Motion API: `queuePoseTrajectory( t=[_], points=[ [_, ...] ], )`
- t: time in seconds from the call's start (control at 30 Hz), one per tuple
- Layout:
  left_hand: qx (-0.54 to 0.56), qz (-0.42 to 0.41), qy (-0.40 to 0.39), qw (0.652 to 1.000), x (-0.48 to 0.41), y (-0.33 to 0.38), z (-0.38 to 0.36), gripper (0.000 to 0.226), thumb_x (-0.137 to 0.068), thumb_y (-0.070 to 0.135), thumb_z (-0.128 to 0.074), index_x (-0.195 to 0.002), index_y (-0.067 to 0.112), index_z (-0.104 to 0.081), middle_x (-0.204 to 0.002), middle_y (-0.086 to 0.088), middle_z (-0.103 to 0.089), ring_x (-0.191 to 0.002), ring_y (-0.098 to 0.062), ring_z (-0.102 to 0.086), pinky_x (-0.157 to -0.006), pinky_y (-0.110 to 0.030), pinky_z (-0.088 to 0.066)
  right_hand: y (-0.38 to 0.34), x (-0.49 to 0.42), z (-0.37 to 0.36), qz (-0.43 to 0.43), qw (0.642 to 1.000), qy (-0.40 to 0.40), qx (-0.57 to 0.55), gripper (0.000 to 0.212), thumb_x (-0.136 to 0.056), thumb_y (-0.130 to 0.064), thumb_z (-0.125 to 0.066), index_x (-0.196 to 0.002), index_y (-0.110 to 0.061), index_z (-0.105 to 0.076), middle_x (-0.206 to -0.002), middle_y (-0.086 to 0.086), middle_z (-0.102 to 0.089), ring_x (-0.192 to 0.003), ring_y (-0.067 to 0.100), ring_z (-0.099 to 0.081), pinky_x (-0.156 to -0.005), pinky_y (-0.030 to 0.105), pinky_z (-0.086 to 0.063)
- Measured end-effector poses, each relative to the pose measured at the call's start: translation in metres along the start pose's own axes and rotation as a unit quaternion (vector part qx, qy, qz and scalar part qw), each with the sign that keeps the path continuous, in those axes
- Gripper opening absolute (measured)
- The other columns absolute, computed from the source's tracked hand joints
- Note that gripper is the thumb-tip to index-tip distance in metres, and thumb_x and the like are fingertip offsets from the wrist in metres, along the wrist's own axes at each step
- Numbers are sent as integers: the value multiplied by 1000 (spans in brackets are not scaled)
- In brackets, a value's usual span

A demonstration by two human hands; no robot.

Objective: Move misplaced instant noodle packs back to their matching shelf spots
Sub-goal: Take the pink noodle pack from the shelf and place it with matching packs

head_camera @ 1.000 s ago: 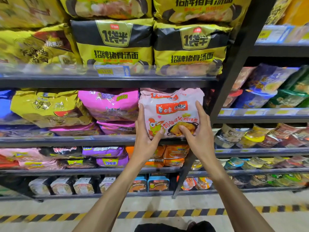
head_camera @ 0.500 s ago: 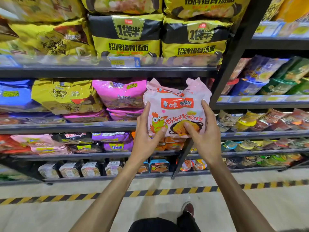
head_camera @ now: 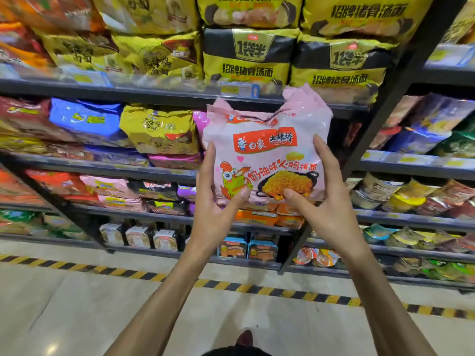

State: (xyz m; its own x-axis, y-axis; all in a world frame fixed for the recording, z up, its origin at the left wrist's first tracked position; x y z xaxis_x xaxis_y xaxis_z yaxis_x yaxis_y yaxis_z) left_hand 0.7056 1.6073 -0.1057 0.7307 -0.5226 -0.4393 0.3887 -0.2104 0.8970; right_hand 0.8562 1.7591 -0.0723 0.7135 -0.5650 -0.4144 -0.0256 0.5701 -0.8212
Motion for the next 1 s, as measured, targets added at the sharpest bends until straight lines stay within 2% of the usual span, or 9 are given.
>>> queuePoseTrajectory(
  t=[0.07,0.1,0.17,0.33,0.47,0.57,0.77,0.87,1.0],
  points=[
    [-20,-6,5,1000,7,13,16,89,-93,8,-73,-156,45,-22,-164,23,-23,-152,-13,-31,-116,-53,-41,-10,7,-12,2,1000,-18,-7,91,-91,-11,-72,-152,-51,-17,-144,-54,-13,-110,-5,-55,-88,15,-50],
    [-32,-2,8,999,12,20,25,89,-93,7,-73,-156,45,-22,-163,24,-24,-152,-10,-31,-117,-51,-41,-13,12,-19,-8,1000,-24,-14,92,-92,-10,-71,-151,-52,-15,-141,-58,-11,-87,-5,-59,-76,10,-49],
    [-48,2,10,999,23,33,43,88,-93,6,-72,-156,44,-23,-162,26,-25,-152,-8,-31,-117,-50,-41,-20,24,-31,-20,999,-29,-31,94,-91,-9,-71,-151,-53,-14,-142,-56,-11,-69,3,-59,-67,8,-47],
    [-105,-23,31,994,54,73,95,82,-95,2,-70,-158,31,-25,-165,16,-26,-154,-12,-26,-119,-54,-36,-53,45,-70,32,995,-36,-87,98,-88,-9,-74,-150,-57,-16,-154,-41,-13,-108,28,-48,-78,9,-48],
    [-130,-29,69,989,89,97,155,82,-95,-1,-68,-158,20,-22,-164,15,-24,-156,-15,-23,-119,-53,-36,-91,61,-116,68,986,-84,-124,98,-88,-11,-75,-153,-53,-15,-157,-37,-12,-112,36,-50,-85,31,-54],
    [-143,-20,113,983,120,114,199,83,-93,-5,-69,-158,18,-23,-165,11,-24,-155,-12,-26,-119,-38,-38,-118,75,-152,63,978,-125,-154,97,-89,-10,-74,-152,-55,-15,-158,-33,-16,-120,39,-54,-80,20,-50],
    [-153,-15,213,965,167,140,278,85,-89,-10,-70,-157,19,-27,-166,3,-30,-151,-14,-36,-114,-36,-45,-177,96,-223,91,959,-183,-198,94,-91,-9,-71,-153,-54,-17,-160,-29,-18,-135,34,-49,-90,40,-56],
    [-168,-15,258,951,186,151,318,86,-89,-8,-71,-158,18,-27,-166,2,-31,-150,-16,-37,-114,-35,-46,-207,101,-259,103,948,-218,-209,92,-92,-8,-70,-153,-52,-19,-159,-27,-21,-135,31,-49,-84,36,-57],
    [-179,-11,312,933,205,165,378,84,-89,-2,-73,-157,25,-30,-163,8,-33,-143,-7,-45,-104,-25,-51,-248,103,-320,115,923,-274,-243,88,-93,-13,-70,-152,-55,-19,-157,-32,-20,-145,21,-39,-104,52,-49]
  ],
)
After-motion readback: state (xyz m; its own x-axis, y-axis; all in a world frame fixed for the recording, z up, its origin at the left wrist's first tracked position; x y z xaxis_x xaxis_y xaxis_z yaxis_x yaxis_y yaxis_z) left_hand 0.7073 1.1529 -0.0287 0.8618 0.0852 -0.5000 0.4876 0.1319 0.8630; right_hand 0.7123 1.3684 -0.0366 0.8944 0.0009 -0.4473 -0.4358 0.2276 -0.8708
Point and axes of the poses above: each hand's wrist, its own x-axis away from the middle knuckle, its own z-axis out of the back of the hand, y = z × x, the point moved 6 cm from there along -x, towards the middle knuckle
